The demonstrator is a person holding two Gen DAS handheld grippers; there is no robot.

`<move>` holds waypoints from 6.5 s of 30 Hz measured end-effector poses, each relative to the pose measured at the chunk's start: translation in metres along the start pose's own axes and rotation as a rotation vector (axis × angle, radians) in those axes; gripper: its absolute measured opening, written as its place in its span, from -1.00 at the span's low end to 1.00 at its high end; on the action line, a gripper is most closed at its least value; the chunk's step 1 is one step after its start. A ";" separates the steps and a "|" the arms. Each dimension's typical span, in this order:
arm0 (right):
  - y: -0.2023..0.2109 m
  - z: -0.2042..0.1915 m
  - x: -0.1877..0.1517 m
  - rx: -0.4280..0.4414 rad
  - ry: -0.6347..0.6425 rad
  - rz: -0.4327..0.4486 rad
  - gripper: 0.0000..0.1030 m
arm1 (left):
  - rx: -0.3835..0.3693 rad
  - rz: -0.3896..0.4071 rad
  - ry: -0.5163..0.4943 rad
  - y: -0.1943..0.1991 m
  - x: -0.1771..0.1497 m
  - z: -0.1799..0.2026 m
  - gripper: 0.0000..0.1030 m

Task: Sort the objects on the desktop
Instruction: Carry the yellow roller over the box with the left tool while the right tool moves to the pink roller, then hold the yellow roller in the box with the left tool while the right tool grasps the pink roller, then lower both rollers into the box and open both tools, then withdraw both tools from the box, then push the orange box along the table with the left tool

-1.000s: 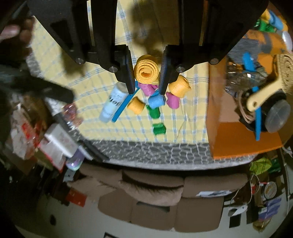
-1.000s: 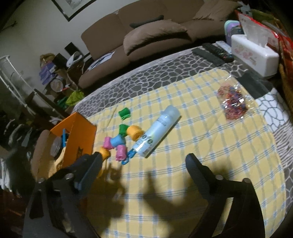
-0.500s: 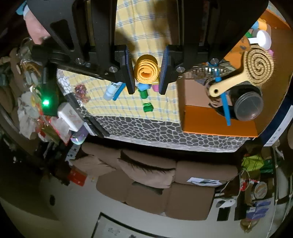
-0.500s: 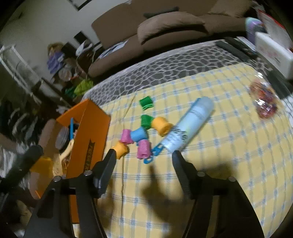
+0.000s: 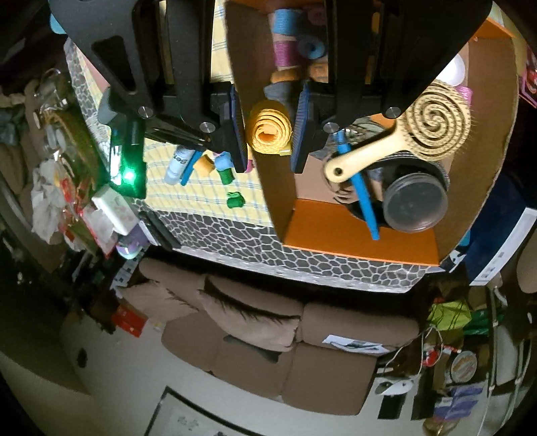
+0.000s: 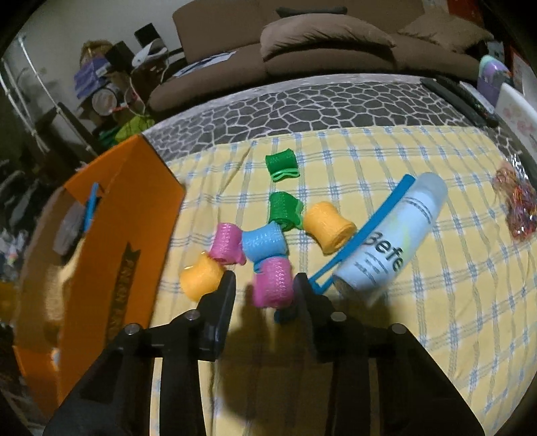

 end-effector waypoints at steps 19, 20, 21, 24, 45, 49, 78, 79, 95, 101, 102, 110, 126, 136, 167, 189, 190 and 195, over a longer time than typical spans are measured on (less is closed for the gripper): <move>0.004 -0.011 0.001 -0.029 0.074 0.015 -0.52 | 0.014 -0.056 -0.032 -0.004 -0.013 -0.024 -0.53; 0.011 -0.017 0.002 -0.007 0.075 0.022 -0.52 | 0.022 -0.068 -0.033 -0.005 -0.017 -0.026 -0.53; 0.019 -0.024 0.003 0.021 0.076 0.032 -0.52 | 0.027 -0.073 -0.035 -0.005 -0.020 -0.027 -0.53; 0.042 -0.055 0.004 0.107 0.102 0.052 -0.52 | 0.040 -0.087 -0.043 -0.002 -0.031 -0.030 -0.53; 0.086 -0.108 -0.028 0.193 0.213 -0.008 -0.70 | 0.049 -0.159 -0.051 0.006 -0.074 -0.044 -0.52; 0.071 -0.089 -0.049 0.134 0.262 -0.082 -0.70 | 0.039 -0.157 -0.067 0.005 -0.071 -0.041 -0.52; 0.087 -0.097 -0.114 0.030 0.430 -0.131 -0.34 | 0.014 -0.179 -0.102 0.006 -0.072 -0.040 -0.52; 0.093 -0.104 -0.106 0.049 0.424 -0.109 -0.34 | 0.016 -0.180 -0.106 0.006 -0.073 -0.040 -0.52; 0.092 -0.178 -0.074 0.182 0.463 -0.024 -0.34 | 0.029 -0.200 -0.134 0.012 -0.079 -0.055 -0.52; 0.082 -0.184 -0.074 0.213 0.444 -0.033 -0.34 | 0.018 -0.212 -0.089 0.009 -0.078 -0.066 -0.51; 0.081 -0.185 -0.074 0.213 0.444 -0.037 -0.32 | 0.016 -0.211 -0.080 0.009 -0.077 -0.067 -0.51; 0.083 -0.183 -0.071 0.216 0.418 -0.023 -0.28 | -0.007 -0.187 -0.027 0.015 -0.067 -0.074 -0.36; 0.093 -0.164 -0.067 0.127 0.403 0.022 0.52 | 0.108 -0.115 -0.060 0.030 -0.065 -0.079 0.29; 0.107 -0.154 -0.072 0.075 0.383 0.070 0.88 | 0.144 -0.047 -0.050 0.058 -0.079 -0.076 0.99; 0.083 -0.020 -0.151 -0.160 0.096 0.063 0.99 | 0.269 -0.052 -0.051 0.013 -0.175 -0.058 1.00; 0.066 -0.012 -0.165 -0.227 0.120 0.045 1.00 | 0.388 -0.155 -0.084 -0.021 -0.199 -0.067 1.00; 0.066 -0.012 -0.165 -0.227 0.120 0.045 1.00 | 0.389 -0.156 -0.084 -0.021 -0.199 -0.067 1.00; 0.066 -0.012 -0.165 -0.227 0.120 0.045 1.00 | 0.388 -0.156 -0.084 -0.021 -0.199 -0.067 1.00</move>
Point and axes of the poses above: each gripper's, at about its wrist camera, not at the fingertips, and y roughly against the way its jaws point, z to its right, x to its top, the point moved 10 cm from there along -y, roughly the way its jaws point, and after that the axes turned 6 degrees about x, right-handed, at the moved point
